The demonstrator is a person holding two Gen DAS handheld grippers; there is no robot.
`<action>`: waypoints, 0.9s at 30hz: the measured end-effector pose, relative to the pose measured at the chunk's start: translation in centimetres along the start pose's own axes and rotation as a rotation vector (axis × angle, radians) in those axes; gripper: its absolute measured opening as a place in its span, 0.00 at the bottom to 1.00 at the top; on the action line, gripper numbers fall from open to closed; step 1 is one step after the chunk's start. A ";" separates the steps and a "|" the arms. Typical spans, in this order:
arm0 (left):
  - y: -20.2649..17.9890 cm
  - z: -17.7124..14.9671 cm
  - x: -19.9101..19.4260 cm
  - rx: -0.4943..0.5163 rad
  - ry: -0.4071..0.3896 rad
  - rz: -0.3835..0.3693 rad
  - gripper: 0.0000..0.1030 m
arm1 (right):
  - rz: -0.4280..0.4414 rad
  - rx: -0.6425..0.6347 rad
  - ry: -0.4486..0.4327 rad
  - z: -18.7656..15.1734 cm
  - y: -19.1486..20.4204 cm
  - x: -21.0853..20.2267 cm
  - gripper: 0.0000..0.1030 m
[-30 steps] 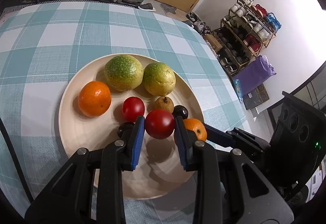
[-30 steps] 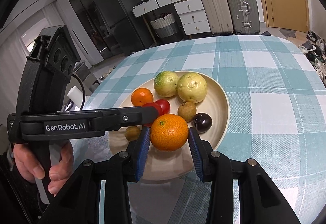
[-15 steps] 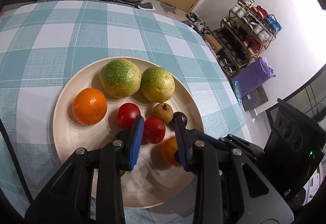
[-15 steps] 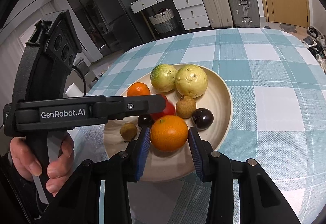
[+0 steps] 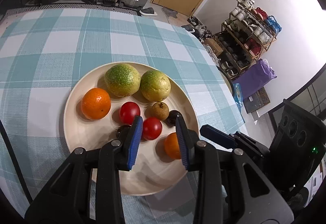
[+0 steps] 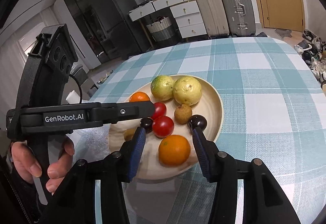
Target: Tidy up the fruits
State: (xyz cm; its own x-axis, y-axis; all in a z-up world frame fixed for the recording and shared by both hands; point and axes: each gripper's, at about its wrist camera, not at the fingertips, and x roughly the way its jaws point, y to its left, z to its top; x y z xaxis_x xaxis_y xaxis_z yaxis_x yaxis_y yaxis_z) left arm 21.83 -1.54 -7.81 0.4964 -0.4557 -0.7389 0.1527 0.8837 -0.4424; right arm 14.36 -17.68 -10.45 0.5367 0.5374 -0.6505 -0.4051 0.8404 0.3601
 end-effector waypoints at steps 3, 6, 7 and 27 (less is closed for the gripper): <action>-0.4 -0.3 -0.9 0.007 -0.014 0.004 0.29 | -0.012 -0.005 -0.013 0.0 0.2 -0.5 0.49; -0.7 -0.5 -1.9 0.012 -0.032 0.012 0.32 | -0.017 -0.008 -0.030 0.1 0.4 -1.2 0.51; -0.8 -0.6 -2.3 0.013 -0.037 0.010 0.33 | -0.020 -0.009 -0.037 0.1 0.5 -1.5 0.51; -3.5 -3.4 -9.5 0.079 -0.221 0.179 0.64 | -0.045 -0.047 -0.213 -0.5 3.3 -7.4 0.71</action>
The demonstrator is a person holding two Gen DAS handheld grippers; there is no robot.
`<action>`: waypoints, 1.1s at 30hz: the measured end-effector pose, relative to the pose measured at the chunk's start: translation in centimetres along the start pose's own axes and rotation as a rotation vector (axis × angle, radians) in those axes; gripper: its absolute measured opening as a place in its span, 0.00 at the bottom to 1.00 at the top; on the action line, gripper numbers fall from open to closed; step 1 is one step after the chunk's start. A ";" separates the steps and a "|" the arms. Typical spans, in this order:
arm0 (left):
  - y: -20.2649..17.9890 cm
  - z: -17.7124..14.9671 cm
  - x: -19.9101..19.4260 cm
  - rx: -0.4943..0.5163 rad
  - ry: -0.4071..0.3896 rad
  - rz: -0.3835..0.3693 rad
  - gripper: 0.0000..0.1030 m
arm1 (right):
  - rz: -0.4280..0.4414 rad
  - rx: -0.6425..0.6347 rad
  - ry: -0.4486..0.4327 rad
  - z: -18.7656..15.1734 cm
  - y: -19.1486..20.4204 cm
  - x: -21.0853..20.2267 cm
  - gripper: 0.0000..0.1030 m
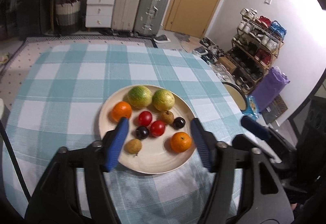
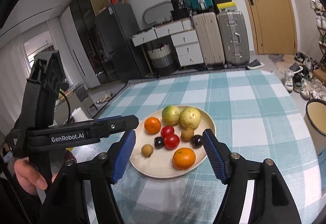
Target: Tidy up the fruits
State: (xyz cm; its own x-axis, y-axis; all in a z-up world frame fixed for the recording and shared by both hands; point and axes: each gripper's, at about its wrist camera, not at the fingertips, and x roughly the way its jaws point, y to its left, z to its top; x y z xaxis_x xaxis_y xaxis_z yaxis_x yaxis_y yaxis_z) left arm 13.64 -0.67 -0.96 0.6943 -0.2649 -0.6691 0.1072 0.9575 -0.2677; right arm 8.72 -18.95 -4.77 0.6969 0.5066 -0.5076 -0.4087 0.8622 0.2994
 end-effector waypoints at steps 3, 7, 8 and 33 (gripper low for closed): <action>-0.1 0.0 -1.6 0.008 -0.048 0.022 0.72 | -0.006 -0.003 -0.043 0.3 0.4 -1.3 0.76; -0.2 0.0 -3.5 0.018 -0.107 0.057 0.80 | -0.009 -0.011 -0.095 0.6 0.9 -2.8 0.86; -0.2 -0.1 -3.9 0.022 -0.115 0.063 0.81 | -0.008 -0.015 -0.109 0.7 1.1 -3.2 0.87; -1.3 -4.5 -10.3 0.123 -0.312 0.242 0.99 | -0.024 -0.123 -0.274 0.4 3.8 -7.6 0.98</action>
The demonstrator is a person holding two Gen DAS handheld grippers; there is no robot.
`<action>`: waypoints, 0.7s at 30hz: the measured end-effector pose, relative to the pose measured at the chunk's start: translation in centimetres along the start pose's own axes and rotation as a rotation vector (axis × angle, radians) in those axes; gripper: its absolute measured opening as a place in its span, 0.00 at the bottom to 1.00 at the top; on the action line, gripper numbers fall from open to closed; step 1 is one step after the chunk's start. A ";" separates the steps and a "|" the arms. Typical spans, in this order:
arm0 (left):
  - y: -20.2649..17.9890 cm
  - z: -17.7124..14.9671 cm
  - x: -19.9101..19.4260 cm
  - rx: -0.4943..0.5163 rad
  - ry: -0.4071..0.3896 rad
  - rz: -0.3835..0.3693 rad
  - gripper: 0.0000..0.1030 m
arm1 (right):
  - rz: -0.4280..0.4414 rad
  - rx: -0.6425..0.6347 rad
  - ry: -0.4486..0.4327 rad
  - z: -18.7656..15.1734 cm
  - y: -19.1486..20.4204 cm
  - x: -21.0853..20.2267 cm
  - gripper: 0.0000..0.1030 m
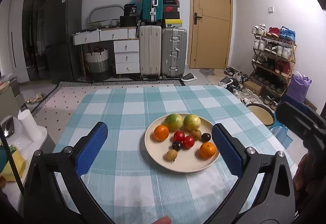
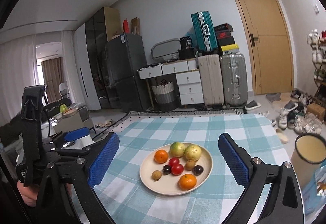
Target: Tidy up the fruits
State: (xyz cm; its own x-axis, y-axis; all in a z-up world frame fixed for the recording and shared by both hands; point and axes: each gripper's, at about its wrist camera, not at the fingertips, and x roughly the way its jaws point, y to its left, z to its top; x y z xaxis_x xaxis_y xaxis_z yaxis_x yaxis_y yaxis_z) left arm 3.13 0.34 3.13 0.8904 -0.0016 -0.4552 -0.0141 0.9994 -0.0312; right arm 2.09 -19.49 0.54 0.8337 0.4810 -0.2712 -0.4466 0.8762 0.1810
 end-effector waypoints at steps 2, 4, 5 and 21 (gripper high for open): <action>0.2 -0.3 -0.2 -0.002 -0.006 0.013 0.99 | -0.005 -0.012 -0.008 -0.1 0.1 -0.2 0.98; 0.5 -0.7 -0.4 -0.007 -0.004 0.025 0.99 | -0.008 -0.012 -0.019 -0.3 0.2 -0.5 0.98; 0.7 -0.9 -0.4 -0.013 -0.002 0.026 0.99 | -0.003 -0.010 -0.028 -0.3 0.1 -0.7 0.98; 3.6 -4.5 -1.3 -0.060 -0.124 0.109 0.99 | -0.006 -0.048 -0.104 -2.7 -0.4 -3.1 1.00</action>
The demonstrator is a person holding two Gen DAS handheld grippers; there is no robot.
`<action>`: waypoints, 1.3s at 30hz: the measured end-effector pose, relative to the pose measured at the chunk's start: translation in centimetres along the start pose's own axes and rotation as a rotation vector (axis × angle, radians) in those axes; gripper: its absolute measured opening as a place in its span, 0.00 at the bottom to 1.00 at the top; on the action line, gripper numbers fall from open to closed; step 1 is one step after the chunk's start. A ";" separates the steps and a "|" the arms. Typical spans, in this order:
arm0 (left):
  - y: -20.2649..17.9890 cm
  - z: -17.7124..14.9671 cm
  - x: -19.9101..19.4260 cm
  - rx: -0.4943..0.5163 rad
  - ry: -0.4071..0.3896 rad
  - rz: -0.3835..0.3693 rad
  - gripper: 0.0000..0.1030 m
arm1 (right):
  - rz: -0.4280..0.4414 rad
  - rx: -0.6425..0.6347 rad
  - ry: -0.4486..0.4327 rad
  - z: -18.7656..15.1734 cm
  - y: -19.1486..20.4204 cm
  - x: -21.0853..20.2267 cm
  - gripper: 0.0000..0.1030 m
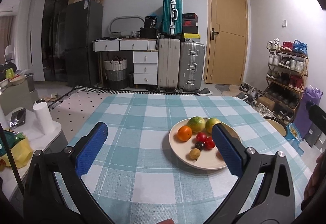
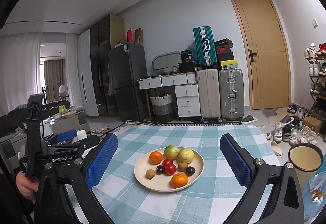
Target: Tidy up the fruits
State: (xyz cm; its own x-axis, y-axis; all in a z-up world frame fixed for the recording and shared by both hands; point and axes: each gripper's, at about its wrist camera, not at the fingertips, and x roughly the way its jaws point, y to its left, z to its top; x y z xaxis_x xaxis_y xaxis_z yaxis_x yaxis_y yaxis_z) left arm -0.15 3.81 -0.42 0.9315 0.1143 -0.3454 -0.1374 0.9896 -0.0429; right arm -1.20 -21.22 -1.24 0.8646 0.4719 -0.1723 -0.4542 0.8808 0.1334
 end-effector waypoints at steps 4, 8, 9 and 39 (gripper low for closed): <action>-0.1 -1.5 0.8 0.043 -0.006 0.023 0.99 | -0.013 -0.005 0.004 -0.8 -0.3 -0.2 1.00; -0.3 -2.9 1.1 0.049 -0.009 0.010 0.99 | -0.031 -0.017 0.027 -1.9 -0.5 0.1 1.00; -0.3 -3.1 1.3 0.042 0.001 0.003 0.99 | -0.036 -0.022 0.036 -2.3 -0.6 0.1 1.00; 0.4 -5.5 1.8 0.030 -0.035 0.027 0.99 | -0.103 -0.091 0.145 -6.2 -0.8 2.8 1.00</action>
State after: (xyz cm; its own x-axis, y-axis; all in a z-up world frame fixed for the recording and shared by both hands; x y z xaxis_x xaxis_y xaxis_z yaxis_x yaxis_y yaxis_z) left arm -0.37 3.96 -6.21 0.9388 0.1435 -0.3131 -0.1528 0.9882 -0.0053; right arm 0.26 -20.35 -7.89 0.8708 0.3733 -0.3198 -0.3876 0.9216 0.0205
